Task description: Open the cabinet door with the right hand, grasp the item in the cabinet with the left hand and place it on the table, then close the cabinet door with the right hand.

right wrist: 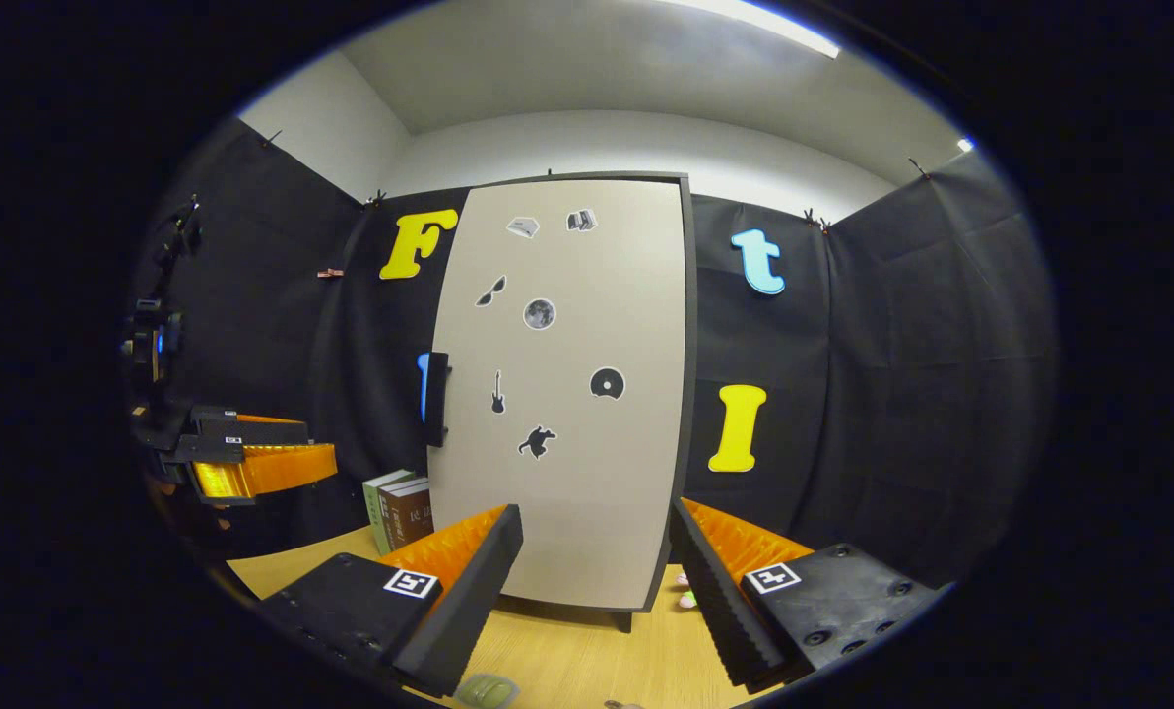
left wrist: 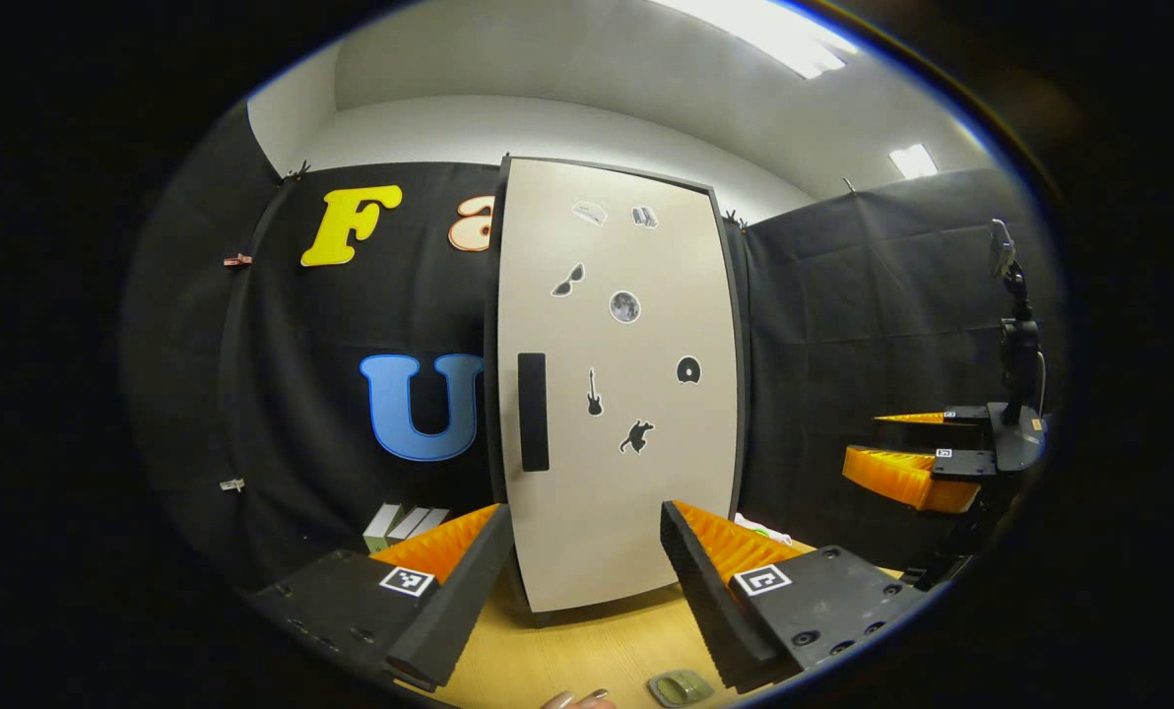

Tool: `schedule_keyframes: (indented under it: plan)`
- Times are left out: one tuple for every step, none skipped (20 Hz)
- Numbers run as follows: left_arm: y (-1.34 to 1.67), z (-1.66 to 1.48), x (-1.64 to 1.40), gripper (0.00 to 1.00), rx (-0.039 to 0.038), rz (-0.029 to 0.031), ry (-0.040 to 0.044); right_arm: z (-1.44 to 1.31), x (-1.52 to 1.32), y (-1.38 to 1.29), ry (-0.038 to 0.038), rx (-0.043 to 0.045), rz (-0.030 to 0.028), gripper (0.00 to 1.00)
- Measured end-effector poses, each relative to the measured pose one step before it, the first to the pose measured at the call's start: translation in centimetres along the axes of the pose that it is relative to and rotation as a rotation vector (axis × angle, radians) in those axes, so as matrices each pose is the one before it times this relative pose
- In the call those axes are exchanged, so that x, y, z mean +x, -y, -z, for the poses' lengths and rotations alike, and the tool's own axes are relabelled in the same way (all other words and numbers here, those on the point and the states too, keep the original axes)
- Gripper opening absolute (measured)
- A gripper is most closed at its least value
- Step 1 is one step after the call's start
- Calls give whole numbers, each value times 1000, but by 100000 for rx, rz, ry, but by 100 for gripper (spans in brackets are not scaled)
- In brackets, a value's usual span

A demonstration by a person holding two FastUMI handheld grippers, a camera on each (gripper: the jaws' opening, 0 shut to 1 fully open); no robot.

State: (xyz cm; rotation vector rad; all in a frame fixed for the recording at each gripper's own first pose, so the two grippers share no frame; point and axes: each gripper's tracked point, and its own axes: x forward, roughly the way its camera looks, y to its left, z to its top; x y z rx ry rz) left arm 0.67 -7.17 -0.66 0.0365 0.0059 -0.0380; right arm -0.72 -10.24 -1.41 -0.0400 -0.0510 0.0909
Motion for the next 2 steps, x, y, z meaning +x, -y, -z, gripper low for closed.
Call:
schedule_keyframes:
  plan:
    - [-8,39,9,94,-171,-25,-122,-4,-56,48,-72,95,155,97]
    - [-27,69,66,94,-171,-21,-245,-46,-21,-3,-5,180,116,97]
